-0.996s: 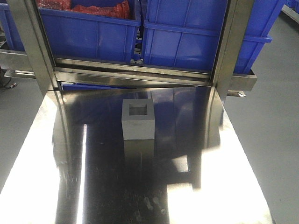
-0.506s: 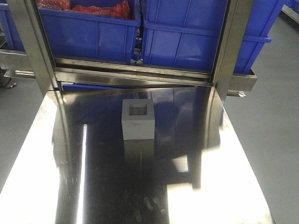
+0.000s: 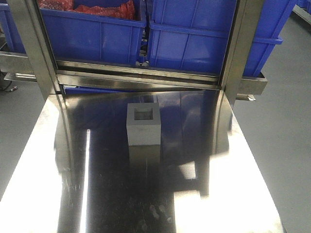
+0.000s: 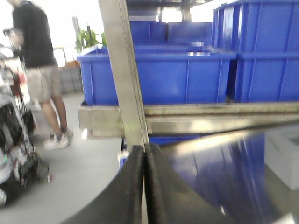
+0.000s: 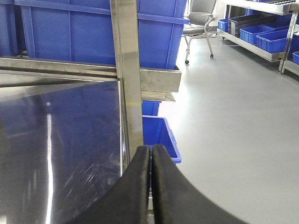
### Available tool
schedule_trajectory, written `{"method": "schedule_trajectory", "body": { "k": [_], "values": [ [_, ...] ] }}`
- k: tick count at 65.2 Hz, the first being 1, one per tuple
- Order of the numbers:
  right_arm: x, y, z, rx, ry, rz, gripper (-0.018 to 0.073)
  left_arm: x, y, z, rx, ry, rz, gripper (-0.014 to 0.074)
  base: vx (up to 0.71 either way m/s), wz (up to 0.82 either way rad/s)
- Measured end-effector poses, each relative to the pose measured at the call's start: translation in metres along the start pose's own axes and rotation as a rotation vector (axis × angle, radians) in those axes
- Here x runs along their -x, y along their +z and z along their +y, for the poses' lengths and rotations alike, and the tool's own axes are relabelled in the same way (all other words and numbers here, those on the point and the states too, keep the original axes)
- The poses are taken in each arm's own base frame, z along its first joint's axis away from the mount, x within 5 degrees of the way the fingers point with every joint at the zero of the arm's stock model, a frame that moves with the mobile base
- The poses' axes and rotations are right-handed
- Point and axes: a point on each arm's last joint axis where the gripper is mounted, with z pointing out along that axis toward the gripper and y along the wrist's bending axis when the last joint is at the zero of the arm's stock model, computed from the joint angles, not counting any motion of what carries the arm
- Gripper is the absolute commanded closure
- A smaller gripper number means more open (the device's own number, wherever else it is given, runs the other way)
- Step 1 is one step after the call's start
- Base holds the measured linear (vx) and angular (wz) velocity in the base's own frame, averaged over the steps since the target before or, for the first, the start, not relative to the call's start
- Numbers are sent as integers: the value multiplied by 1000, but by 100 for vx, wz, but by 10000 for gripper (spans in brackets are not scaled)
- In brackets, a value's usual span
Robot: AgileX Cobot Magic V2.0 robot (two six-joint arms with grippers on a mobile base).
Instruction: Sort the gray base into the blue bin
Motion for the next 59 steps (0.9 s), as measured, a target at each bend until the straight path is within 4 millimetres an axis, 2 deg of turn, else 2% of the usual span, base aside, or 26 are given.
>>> {"method": "schedule_trajectory", "body": {
  "k": [10,18,26,33,37,41,48,54,57,59],
  "values": [
    [0,0,0,0,0,0,564,22,33,1,-10,0,170,603,0,0],
    [0,0,0,0,0,0,564,28,54,2,-15,0,238,603,0,0],
    [0,0,0,0,0,0,564,26,63,1,-17,-2,271,598,0,0],
    [0,0,0,0,0,0,564,25,64,1,-18,-6,272,542,0,0],
    [0,0,0,0,0,0,564,25,64,1,-18,-6,272,466,0,0],
    [0,0,0,0,0,0,564,25,64,1,-18,-7,272,353,0,0],
    [0,0,0,0,0,0,564,25,64,1,-22,-37,272,102,0,0],
    [0,0,0,0,0,0,564,25,64,0,-28,-79,271,-79,0,0],
    [0,0,0,0,0,0,564,25,64,-1,-30,-91,271,-141,0,0],
    [0,0,0,0,0,0,564,26,64,-1,-31,-95,271,-138,0,0]
  ]
}}
